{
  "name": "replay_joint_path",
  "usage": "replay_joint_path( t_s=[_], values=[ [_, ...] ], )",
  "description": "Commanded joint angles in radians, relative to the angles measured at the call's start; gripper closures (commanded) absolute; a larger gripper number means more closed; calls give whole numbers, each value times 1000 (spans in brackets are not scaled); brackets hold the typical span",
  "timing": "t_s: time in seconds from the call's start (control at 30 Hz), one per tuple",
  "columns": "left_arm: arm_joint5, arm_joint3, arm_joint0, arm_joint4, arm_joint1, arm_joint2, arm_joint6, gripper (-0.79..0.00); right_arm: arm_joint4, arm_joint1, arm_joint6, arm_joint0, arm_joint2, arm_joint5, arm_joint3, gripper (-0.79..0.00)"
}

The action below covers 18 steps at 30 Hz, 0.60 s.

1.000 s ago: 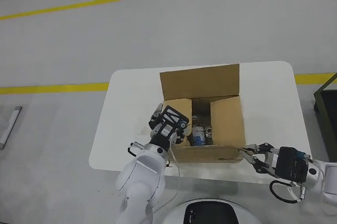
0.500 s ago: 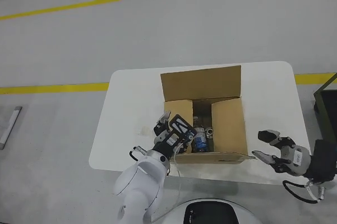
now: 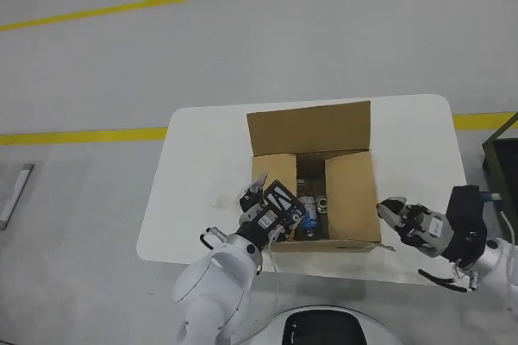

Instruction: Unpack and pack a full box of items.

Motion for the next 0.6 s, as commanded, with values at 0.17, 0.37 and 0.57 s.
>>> replay_joint_path(
  t_s=[0.17, 0.37, 0.57],
  values=[
    [35, -3, -1, -14, 6, -19, -1, -785, 29, 7, 119, 18, -61, -102, 13, 0],
    [80, 15, -17, -26, 9, -38, 2, -785, 23, 16, 193, -1, -59, -177, 27, 0],
    [139, 70, -32, -44, 7, -10, 10, -785, -65, 18, 205, -16, -75, -183, 28, 0]
  ],
)
